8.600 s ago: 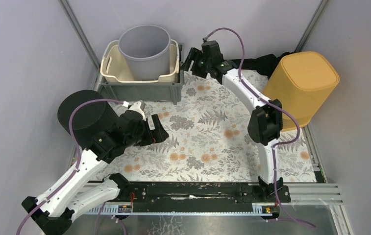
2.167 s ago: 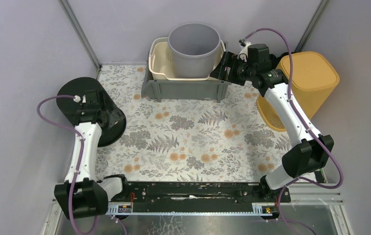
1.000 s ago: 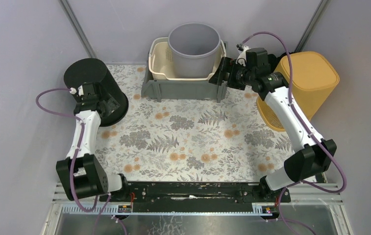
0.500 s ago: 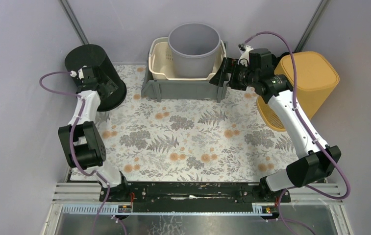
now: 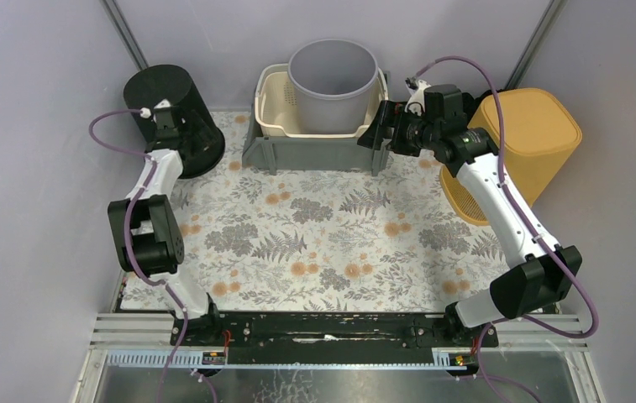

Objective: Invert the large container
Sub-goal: Move the container to the corner of the board, then pick up the container from the container.

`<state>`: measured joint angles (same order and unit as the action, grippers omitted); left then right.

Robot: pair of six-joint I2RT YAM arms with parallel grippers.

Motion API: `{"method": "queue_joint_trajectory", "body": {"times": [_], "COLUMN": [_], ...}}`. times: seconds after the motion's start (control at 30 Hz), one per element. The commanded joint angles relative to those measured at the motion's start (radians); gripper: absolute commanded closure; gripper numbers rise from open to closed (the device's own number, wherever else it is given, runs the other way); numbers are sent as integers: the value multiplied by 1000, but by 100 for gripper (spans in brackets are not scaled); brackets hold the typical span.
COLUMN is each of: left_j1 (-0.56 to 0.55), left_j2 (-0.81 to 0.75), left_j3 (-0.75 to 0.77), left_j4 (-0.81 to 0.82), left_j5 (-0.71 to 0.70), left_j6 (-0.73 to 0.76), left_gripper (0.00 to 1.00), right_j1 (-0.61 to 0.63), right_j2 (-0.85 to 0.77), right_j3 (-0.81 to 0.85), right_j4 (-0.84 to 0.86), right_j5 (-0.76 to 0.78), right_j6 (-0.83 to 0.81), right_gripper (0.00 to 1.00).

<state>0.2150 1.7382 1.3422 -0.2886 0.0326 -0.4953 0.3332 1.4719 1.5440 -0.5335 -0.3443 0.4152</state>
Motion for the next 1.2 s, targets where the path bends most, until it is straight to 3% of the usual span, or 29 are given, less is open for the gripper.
{"method": "queue_joint_trajectory", "body": {"times": [0.0, 0.23, 0.37, 0.6, 0.8, 1.17], "left_j1": [-40, -134, -246, -472, -508, -508], "left_j2": [57, -95, -294, -708, -970, -1026], "left_j3": [-15, -110, -214, -431, -551, -509], "left_j4": [27, 7, -58, -191, -335, -433], "left_j5": [52, 44, -5, 26, 98, 147], "left_j6": [4, -22, -36, -122, -187, -127], "left_gripper": [1, 0, 0, 0, 0, 0], "right_j1": [8, 8, 15, 29, 62, 143], "right_j2": [-12, -19, -24, -104, -139, -111], "right_j3": [-6, -11, -7, -83, -165, -184], "right_j4": [36, 41, 25, 44, 88, 92], "right_j5": [-35, -70, -93, -121, -116, -41], "right_j6": [-6, 10, 16, 55, 99, 130], "right_gripper": [0, 1, 0, 0, 1, 0]}}
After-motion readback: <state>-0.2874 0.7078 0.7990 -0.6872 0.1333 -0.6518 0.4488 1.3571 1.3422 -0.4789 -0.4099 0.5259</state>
